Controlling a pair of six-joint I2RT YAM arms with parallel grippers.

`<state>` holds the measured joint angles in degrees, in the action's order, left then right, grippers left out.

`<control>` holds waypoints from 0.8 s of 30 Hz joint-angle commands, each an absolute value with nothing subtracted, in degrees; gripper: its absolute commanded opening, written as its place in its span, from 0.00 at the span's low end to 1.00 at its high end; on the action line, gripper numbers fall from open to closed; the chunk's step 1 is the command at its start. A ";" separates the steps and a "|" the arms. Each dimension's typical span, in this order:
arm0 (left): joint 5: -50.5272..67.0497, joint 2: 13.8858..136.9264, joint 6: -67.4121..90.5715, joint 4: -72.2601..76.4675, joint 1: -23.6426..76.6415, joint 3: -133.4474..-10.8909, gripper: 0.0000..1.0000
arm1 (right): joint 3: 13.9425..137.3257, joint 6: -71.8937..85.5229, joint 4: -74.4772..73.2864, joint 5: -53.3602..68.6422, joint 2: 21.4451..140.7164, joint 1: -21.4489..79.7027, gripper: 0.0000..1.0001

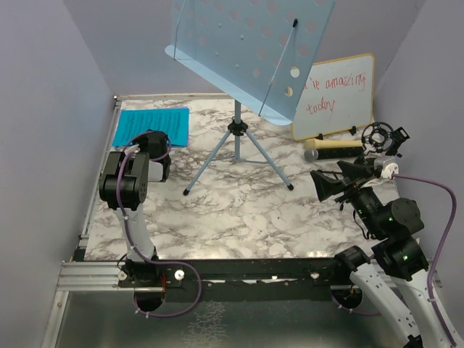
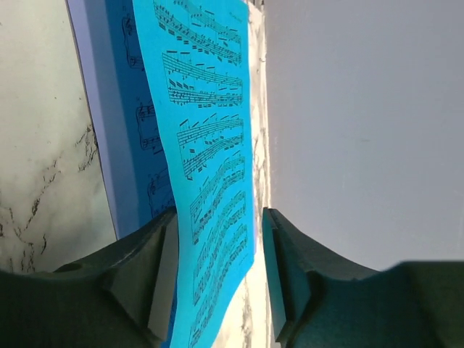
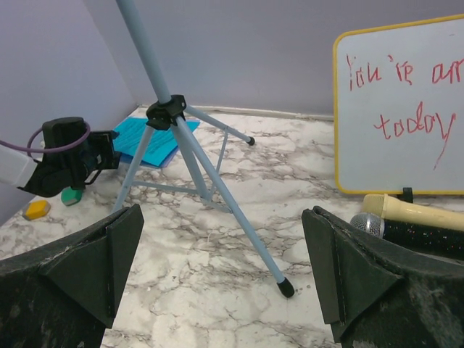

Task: Pack up the instrument practice props
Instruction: Place the sheet music at the corner of the board.

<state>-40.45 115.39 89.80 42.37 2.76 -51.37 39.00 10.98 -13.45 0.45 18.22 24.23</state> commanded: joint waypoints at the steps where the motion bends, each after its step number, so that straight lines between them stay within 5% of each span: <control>1: -41.52 110.05 90.93 42.90 3.24 -47.76 0.56 | 38.85 10.62 -15.46 1.78 17.41 24.43 1.00; 7: -40.23 105.11 91.51 42.41 3.85 -42.28 0.65 | 38.71 11.07 -15.12 2.91 17.59 24.44 1.00; 17: -37.85 91.72 83.42 39.46 5.70 -33.50 0.68 | 38.65 12.52 -14.41 5.63 20.55 24.43 1.00; 24: -16.51 83.54 61.13 42.38 5.45 -31.07 0.75 | 35.78 14.30 -7.82 12.20 27.03 24.43 1.00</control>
